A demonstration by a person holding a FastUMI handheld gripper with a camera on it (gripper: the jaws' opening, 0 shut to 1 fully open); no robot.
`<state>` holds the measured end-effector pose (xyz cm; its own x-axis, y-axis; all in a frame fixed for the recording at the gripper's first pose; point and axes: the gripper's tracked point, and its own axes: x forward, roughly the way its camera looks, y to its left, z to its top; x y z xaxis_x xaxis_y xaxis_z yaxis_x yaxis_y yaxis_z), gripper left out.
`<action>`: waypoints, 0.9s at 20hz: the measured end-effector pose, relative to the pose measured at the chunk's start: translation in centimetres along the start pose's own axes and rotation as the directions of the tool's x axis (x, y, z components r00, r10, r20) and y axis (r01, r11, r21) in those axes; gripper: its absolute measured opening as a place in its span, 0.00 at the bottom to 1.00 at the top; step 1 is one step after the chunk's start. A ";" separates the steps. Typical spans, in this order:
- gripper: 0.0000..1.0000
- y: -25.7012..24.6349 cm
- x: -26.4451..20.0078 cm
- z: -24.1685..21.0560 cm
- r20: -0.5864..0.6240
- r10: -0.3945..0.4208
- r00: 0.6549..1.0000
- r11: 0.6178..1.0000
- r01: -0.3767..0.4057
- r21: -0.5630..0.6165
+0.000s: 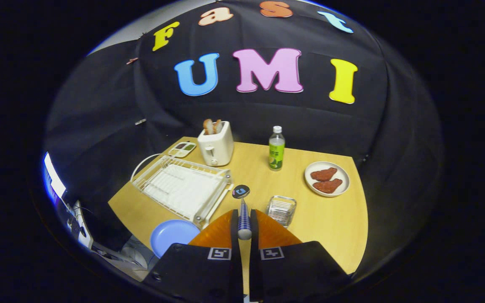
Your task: Take the plate from the dish rack, then take the spoon from the basket and place it into the plate.
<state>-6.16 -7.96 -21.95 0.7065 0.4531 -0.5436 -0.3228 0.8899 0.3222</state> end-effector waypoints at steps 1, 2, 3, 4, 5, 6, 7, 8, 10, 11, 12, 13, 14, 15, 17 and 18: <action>0.10 1.9 0.0 -0.5 -0.010 0.031 0.999 0.999 -0.031 -0.010; 0.10 3.5 0.0 -1.1 -0.017 0.058 0.998 0.998 -0.058 -0.025; 0.10 5.4 0.1 -1.8 -0.032 0.084 0.996 0.996 -0.086 -0.039; 0.10 6.7 0.4 -2.8 -0.045 0.110 0.993 0.993 -0.112 -0.048; 0.10 7.9 0.9 -4.1 -0.065 0.129 0.989 0.990 -0.133 -0.056; 0.10 9.0 1.5 -5.5 -0.091 0.140 0.986 0.987 -0.146 -0.065; 0.10 9.9 1.9 -6.9 -0.117 0.145 0.982 0.985 -0.154 -0.072; 0.10 10.9 2.4 -8.3 -0.139 0.155 0.978 0.984 -0.166 -0.072; 0.10 12.9 3.3 -10.7 -0.174 0.178 0.968 0.978 -0.193 -0.074; 0.10 13.5 3.8 -11.8 -0.189 0.180 0.965 0.976 -0.199 -0.086; 0.10 14.0 4.3 -12.9 -0.203 0.179 0.963 0.974 -0.202 -0.098; 0.10 14.6 5.0 -13.9 -0.211 0.180 0.961 0.973 -0.206 -0.105; 0.10 15.0 5.6 -14.7 -0.219 0.183 0.958 0.972 -0.210 -0.108; 0.10 15.5 6.2 -15.2 -0.221 0.185 0.958 0.971 -0.213 -0.111; 0.10 15.7 7.3 -16.2 -0.226 0.170 0.959 0.972 -0.202 -0.123; 0.10 15.7 7.7 -16.6 -0.227 0.162 0.960 0.973 -0.194 -0.127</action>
<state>-16.20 10.39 -33.93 0.4833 0.5914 -0.6455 -0.5311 0.7842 0.3208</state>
